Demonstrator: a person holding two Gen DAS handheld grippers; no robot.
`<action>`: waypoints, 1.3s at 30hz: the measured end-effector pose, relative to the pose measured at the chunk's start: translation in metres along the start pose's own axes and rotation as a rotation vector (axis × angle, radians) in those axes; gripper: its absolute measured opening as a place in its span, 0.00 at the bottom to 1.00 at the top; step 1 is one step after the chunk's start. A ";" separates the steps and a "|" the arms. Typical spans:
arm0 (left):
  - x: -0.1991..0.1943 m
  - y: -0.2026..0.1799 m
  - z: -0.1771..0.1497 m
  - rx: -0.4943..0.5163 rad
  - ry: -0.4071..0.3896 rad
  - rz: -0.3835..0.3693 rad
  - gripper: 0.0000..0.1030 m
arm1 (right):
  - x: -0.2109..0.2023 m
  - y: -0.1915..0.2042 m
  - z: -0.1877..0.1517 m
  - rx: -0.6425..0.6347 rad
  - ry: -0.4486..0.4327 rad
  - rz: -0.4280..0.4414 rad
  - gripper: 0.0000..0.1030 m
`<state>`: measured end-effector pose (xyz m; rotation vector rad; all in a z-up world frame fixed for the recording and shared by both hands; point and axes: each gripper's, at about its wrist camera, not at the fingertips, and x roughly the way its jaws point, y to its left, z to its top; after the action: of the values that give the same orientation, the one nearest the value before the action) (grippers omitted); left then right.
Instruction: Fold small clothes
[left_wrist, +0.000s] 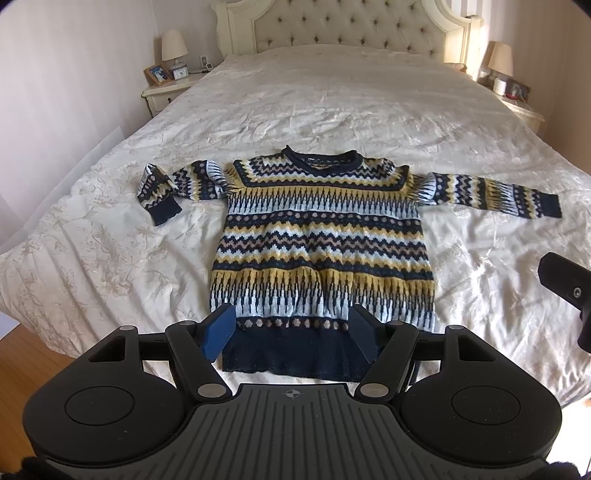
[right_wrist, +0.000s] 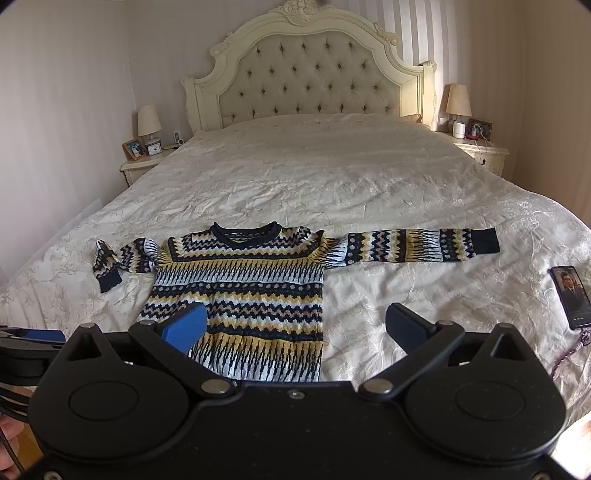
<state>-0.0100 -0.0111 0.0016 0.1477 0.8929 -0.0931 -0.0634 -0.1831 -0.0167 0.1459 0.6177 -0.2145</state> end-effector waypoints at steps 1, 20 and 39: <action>0.002 -0.001 0.000 0.000 0.003 0.001 0.65 | 0.000 0.000 -0.001 0.000 0.001 0.001 0.99; 0.012 0.002 -0.002 0.001 0.016 0.004 0.65 | 0.011 0.004 -0.003 0.008 0.013 0.009 0.99; 0.022 0.007 0.003 -0.005 0.041 0.006 0.65 | 0.019 0.014 -0.002 0.004 0.027 0.017 0.99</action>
<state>0.0070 -0.0049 -0.0129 0.1483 0.9332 -0.0831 -0.0458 -0.1718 -0.0285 0.1580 0.6428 -0.1970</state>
